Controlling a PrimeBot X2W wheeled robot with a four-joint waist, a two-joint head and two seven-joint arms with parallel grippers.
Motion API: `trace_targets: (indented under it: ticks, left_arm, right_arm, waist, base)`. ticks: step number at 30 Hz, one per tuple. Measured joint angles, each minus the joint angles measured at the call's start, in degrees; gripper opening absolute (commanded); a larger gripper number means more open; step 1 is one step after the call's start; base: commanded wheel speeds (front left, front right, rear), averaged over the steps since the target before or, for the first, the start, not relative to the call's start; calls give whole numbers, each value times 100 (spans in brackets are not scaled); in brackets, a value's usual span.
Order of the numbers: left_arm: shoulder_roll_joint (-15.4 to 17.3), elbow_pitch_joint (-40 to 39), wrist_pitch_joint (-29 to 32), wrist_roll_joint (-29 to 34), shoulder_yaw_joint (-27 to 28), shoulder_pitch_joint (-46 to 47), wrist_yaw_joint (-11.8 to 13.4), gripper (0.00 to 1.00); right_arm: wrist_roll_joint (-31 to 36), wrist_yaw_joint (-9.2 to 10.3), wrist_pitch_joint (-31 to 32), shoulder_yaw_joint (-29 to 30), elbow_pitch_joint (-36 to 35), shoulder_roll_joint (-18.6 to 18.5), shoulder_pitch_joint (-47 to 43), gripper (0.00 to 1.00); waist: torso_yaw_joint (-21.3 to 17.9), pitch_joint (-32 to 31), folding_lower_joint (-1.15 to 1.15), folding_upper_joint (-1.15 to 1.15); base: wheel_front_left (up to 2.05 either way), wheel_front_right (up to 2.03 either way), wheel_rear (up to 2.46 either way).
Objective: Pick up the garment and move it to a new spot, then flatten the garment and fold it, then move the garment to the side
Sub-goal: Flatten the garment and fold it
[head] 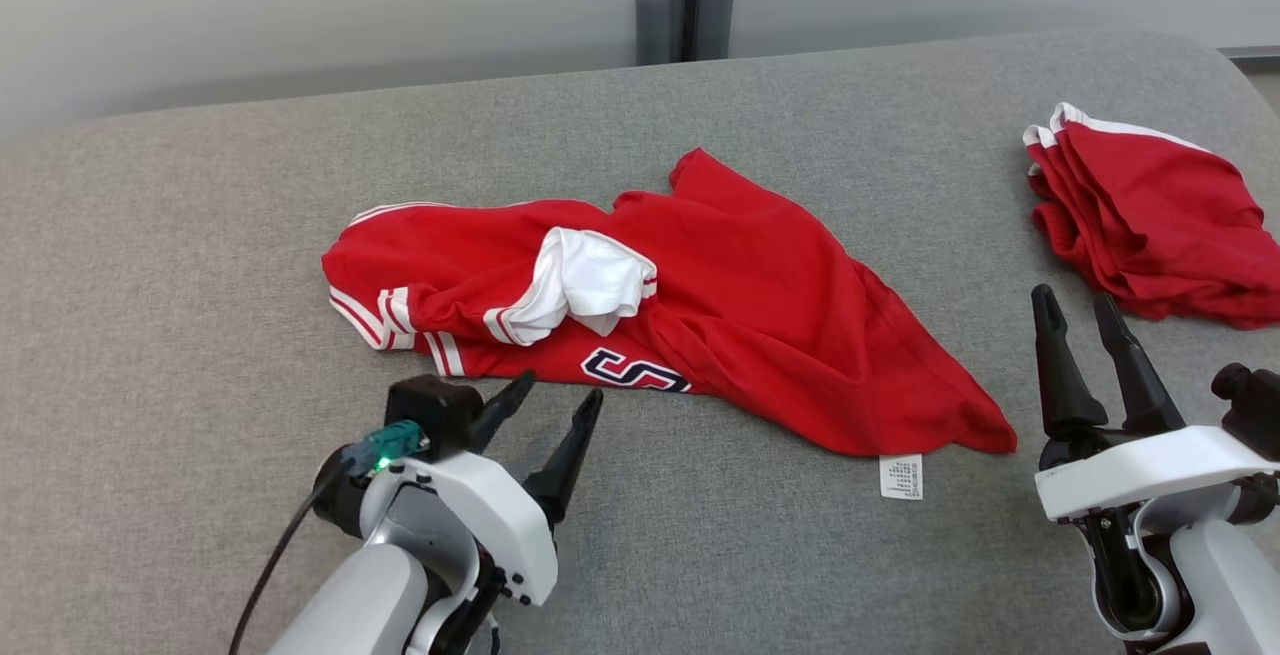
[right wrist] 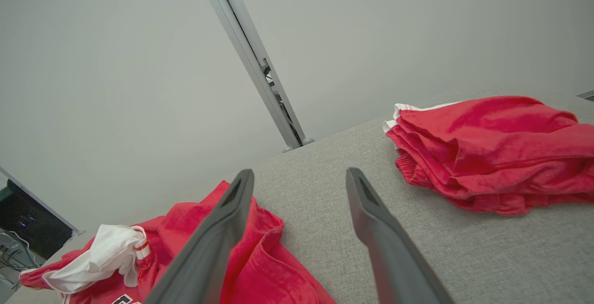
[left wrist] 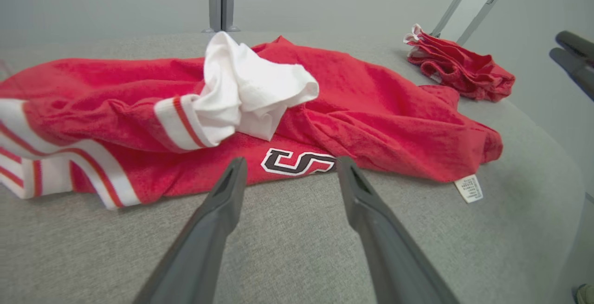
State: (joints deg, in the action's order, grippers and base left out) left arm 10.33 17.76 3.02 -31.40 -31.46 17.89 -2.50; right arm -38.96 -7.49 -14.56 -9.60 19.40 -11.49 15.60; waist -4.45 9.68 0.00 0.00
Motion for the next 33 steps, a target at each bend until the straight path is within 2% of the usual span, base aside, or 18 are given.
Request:
trace_targets:
  ticks: [4,14,20,32,33]
  left_arm:
    - [-4,-9,162,-220,156,69,49,100]
    - [-92,990,342,-652,531,832,-1,100]
    - [-120,1428,334,-758,739,1216,151,100]
    - [-343,2553,424,-638,425,2167,-157,100]
    - [-364,2647,397,-638,420,2229,-177,95]
  right_arm:
    - [1,0,19,-24,-15,4,35,100]
    - [-1,0,35,-97,-22,12,148,100]
    - [-16,0,16,-108,5,23,157,100]
    - [-74,0,-14,-267,32,48,376,100]
    - [-77,0,-16,-268,37,46,388,100]
  waist:
    - [-44,47,0,0]
    - [-321,233,0,0]
    - [-410,301,0,0]
    - [-526,545,0,0]
    - [-547,561,0,0]
  base:
    - [0,0,0]
    - [0,0,0]
    - [0,0,0]
    - [0,0,0]
    - [0,0,0]
